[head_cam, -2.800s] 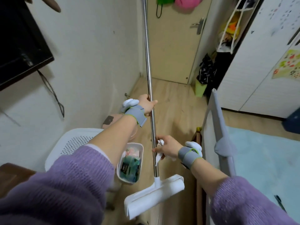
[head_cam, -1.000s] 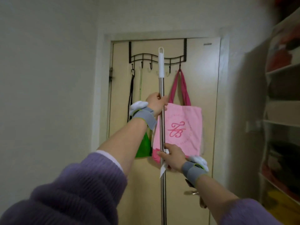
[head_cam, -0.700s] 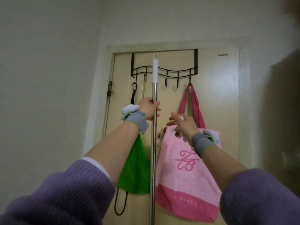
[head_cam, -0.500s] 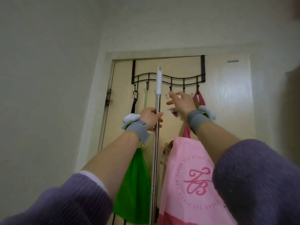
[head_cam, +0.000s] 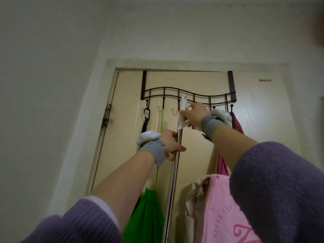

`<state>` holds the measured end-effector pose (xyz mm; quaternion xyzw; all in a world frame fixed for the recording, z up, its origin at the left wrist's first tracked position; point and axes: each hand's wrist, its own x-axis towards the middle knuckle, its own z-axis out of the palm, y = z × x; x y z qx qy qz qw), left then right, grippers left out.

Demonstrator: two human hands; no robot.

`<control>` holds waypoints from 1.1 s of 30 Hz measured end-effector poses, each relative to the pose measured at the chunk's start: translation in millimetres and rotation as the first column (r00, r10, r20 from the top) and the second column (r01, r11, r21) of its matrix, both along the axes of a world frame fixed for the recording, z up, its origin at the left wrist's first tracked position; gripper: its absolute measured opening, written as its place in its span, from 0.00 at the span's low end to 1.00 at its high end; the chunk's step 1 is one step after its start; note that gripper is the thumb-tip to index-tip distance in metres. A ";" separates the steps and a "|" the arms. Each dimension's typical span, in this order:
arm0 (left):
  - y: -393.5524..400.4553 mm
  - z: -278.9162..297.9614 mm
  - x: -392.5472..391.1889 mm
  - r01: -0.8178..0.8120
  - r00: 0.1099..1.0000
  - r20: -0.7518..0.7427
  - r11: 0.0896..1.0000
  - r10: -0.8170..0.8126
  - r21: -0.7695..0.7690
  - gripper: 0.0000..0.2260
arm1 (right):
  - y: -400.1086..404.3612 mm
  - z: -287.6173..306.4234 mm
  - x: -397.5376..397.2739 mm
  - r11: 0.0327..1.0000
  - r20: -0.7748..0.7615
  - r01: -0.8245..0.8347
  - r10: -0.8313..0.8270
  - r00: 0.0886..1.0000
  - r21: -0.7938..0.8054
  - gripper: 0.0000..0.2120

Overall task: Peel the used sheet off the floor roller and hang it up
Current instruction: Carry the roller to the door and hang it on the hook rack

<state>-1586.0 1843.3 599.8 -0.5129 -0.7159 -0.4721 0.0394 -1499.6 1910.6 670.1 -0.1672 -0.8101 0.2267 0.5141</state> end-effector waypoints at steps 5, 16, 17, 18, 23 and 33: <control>16.0 9.0 -21.3 -0.062 0.997 -0.042 0.998 0.060 -0.030 0.27 | 7.4 17.7 -32.4 1.000 0.034 0.019 -0.019 0.999 -0.016 0.17; 41.6 28.9 -36.9 0.037 0.995 0.095 0.999 -0.038 0.009 0.17 | 41.8 38.7 -71.1 0.989 -0.075 0.133 -0.128 0.989 0.064 0.17; 42.6 28.1 -38.7 0.039 0.995 0.094 0.999 -0.039 0.004 0.17 | 44.2 37.6 -74.5 0.988 -0.073 0.140 -0.136 0.988 0.063 0.17; 43.6 27.5 -39.8 0.040 0.995 0.093 0.999 -0.041 0.006 0.17 | 46.0 36.6 -77.2 0.987 -0.073 0.150 -0.145 0.987 0.061 0.18; 44.4 33.2 -44.4 0.058 0.994 0.087 0.998 -0.059 0.015 0.16 | 54.0 41.3 -85.4 0.978 -0.070 0.191 -0.186 0.980 0.078 0.16; 49.6 40.9 -50.8 0.096 0.993 0.066 0.995 -0.097 0.029 0.15 | 59.8 47.2 -88.1 0.977 -0.120 0.196 -0.186 0.975 0.079 0.20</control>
